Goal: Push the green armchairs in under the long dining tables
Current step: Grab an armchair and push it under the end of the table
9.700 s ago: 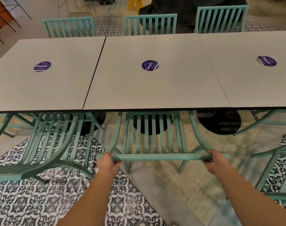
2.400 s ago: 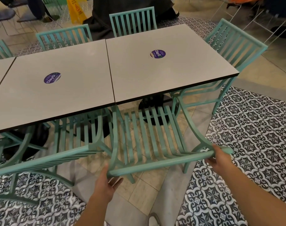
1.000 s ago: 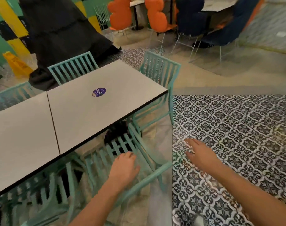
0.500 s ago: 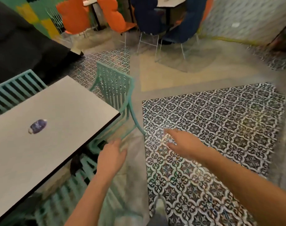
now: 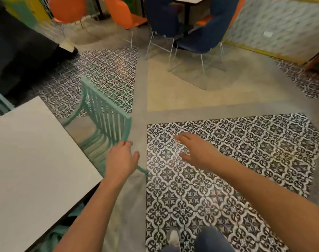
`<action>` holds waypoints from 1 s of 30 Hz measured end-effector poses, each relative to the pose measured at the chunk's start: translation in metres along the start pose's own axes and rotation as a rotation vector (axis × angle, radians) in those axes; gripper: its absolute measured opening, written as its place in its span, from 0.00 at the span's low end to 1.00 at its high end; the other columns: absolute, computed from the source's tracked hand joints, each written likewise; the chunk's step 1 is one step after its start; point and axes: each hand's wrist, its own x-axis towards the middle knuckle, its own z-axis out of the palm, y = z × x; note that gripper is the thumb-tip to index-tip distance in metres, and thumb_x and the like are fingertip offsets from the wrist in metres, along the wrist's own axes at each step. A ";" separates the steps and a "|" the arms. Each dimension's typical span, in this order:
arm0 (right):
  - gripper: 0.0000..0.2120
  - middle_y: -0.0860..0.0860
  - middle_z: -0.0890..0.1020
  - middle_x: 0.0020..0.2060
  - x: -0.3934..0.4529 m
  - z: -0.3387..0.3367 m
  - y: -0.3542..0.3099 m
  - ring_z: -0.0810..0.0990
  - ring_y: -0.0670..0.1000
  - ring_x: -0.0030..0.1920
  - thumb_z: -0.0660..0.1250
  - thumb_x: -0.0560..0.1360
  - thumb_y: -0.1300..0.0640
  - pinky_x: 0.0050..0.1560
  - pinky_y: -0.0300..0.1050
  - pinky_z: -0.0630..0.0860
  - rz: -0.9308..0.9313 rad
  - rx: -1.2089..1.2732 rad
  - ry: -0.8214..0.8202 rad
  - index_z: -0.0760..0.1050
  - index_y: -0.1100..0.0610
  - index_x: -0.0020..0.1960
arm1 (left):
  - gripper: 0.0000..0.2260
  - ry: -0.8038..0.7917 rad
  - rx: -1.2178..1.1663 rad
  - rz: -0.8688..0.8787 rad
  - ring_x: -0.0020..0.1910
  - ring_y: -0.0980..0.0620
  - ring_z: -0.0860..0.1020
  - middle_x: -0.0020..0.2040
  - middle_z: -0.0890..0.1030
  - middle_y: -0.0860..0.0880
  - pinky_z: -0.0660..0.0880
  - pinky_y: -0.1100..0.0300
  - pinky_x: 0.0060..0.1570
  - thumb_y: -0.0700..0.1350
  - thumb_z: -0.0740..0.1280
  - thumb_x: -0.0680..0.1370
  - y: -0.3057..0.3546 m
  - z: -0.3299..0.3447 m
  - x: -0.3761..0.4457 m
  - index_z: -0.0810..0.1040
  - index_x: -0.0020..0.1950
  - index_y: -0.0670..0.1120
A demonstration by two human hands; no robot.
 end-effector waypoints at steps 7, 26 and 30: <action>0.31 0.48 0.61 0.75 0.148 -0.033 0.075 0.60 0.50 0.73 0.62 0.79 0.49 0.72 0.44 0.58 -0.186 0.012 -0.010 0.54 0.49 0.78 | 0.19 -0.005 0.106 -0.155 0.58 0.41 0.76 0.61 0.78 0.44 0.73 0.50 0.54 0.54 0.63 0.77 0.024 0.001 0.137 0.76 0.64 0.45; 0.30 0.51 0.62 0.74 0.536 -0.059 0.056 0.56 0.54 0.75 0.60 0.78 0.50 0.74 0.47 0.52 -0.896 -0.216 -0.256 0.54 0.51 0.77 | 0.23 0.010 -0.316 -0.938 0.62 0.41 0.73 0.66 0.71 0.42 0.71 0.50 0.58 0.49 0.62 0.78 -0.040 0.032 0.361 0.67 0.72 0.43; 0.31 0.50 0.62 0.74 0.611 -0.052 0.015 0.56 0.54 0.75 0.61 0.77 0.50 0.74 0.47 0.53 -1.033 -0.280 -0.307 0.55 0.51 0.77 | 0.24 0.014 -0.417 -1.027 0.62 0.41 0.75 0.67 0.72 0.42 0.73 0.52 0.56 0.52 0.64 0.78 -0.065 0.037 0.384 0.68 0.72 0.45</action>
